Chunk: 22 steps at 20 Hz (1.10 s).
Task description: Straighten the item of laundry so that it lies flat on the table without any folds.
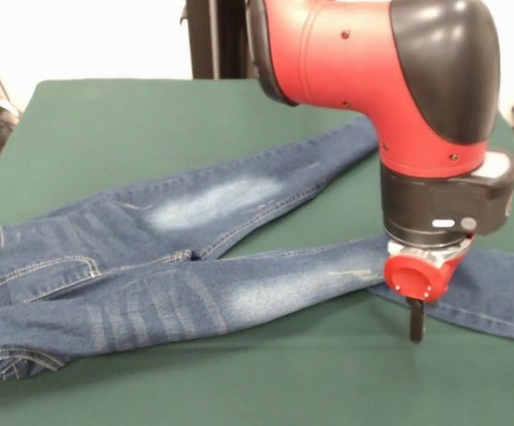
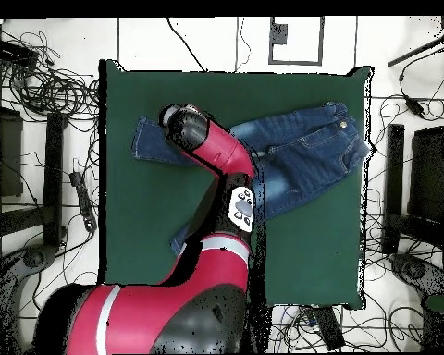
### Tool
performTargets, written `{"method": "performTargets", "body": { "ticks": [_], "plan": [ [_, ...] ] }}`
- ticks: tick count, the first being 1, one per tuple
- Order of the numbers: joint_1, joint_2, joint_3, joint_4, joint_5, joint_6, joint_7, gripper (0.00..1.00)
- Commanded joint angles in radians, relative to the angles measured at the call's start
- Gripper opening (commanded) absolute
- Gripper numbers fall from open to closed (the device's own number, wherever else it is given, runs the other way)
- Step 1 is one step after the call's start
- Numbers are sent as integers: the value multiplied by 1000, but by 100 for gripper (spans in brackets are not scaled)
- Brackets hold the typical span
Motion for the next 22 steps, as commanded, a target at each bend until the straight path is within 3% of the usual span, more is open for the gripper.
{"method": "performTargets", "body": {
  "ticks": [1,22],
  "plan": [
    [1,3,143,172,-29,-70,14,100],
    [15,-13,170,226,-34,-113,30,100]
  ]
}}
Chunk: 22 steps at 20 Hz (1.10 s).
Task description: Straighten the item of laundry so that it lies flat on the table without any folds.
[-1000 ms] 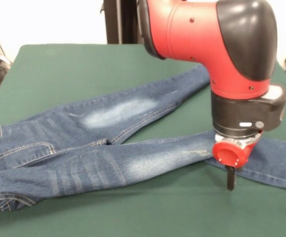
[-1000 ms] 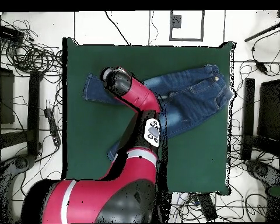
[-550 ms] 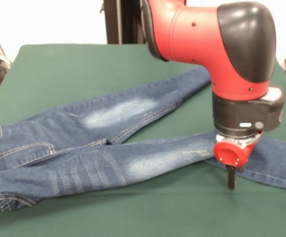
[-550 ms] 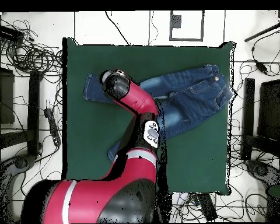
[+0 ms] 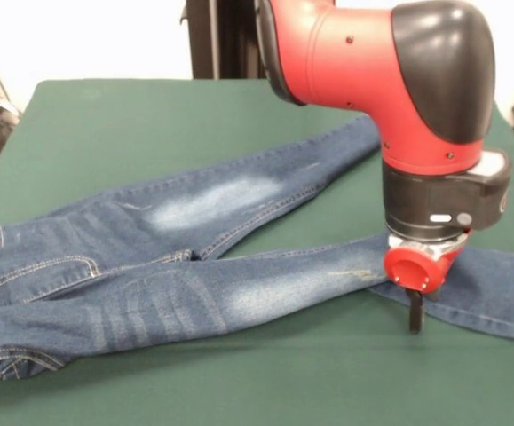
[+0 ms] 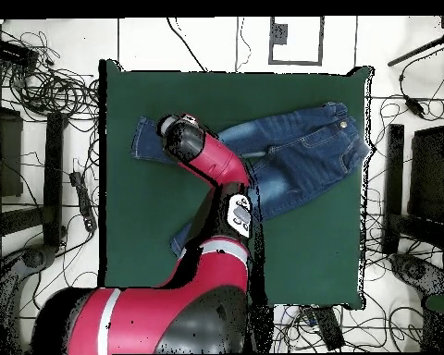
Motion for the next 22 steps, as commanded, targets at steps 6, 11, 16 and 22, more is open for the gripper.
{"method": "performTargets", "body": {
  "ticks": [6,11,16,22],
  "plan": [
    [6,9,141,141,-34,-32,12,100],
    [5,10,140,136,-37,-19,8,100],
    [8,13,133,130,-41,-10,8,0],
    [-10,7,160,142,-42,-16,-15,0]
  ]
}}
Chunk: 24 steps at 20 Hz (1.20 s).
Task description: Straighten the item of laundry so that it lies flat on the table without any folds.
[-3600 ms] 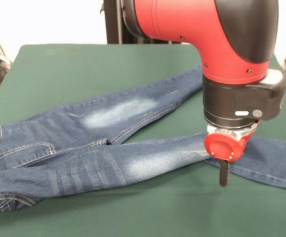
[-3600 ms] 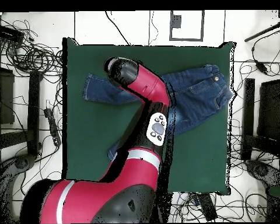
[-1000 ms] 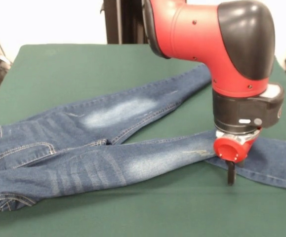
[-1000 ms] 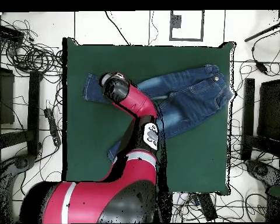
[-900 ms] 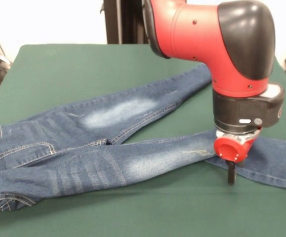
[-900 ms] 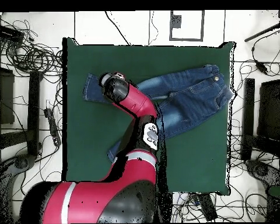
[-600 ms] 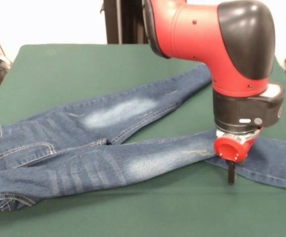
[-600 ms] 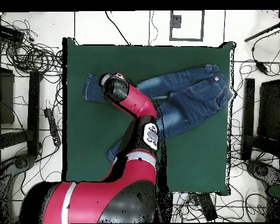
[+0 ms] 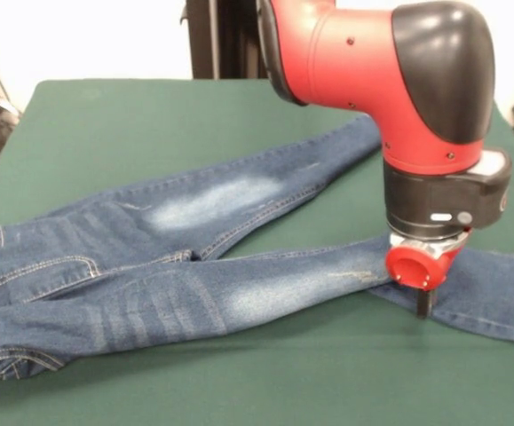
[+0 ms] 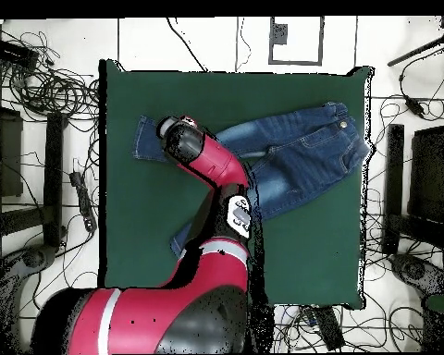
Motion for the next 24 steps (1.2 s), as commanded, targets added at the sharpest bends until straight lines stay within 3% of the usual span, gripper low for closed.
{"method": "performTargets", "body": {
  "ticks": [1,8,18,24],
  "plan": [
    [-14,8,158,134,-42,-17,-21,0],
    [-12,11,142,120,-60,-17,0,0],
    [84,94,-90,-50,-145,84,84,0],
    [111,154,-204,-135,-174,47,93,0]
  ]
}}
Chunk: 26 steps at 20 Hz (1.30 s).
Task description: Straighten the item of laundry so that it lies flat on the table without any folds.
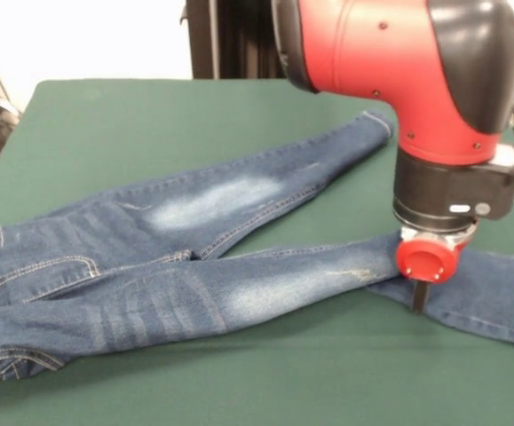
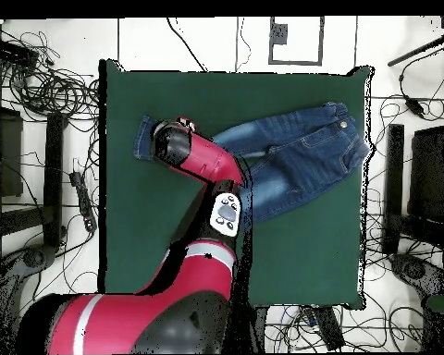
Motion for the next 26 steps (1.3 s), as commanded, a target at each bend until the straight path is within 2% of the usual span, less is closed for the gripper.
{"method": "performTargets", "body": {
  "ticks": [1,5,8,10,11,15,19,22,26],
  "plan": [
    [56,151,-135,-101,-51,41,108,0],
    [70,208,-211,-173,-32,-4,142,0],
    [46,235,-195,-216,-12,-103,126,0],
    [48,267,-224,-254,22,-157,159,0],
    [43,260,-213,-255,31,-170,165,0],
    [-3,177,-67,-219,36,-212,126,0],
    [-44,150,37,-255,41,-208,79,0],
    [-46,130,65,-292,54,-178,76,0],
    [-27,172,22,-402,77,-86,104,0]
  ]
}}
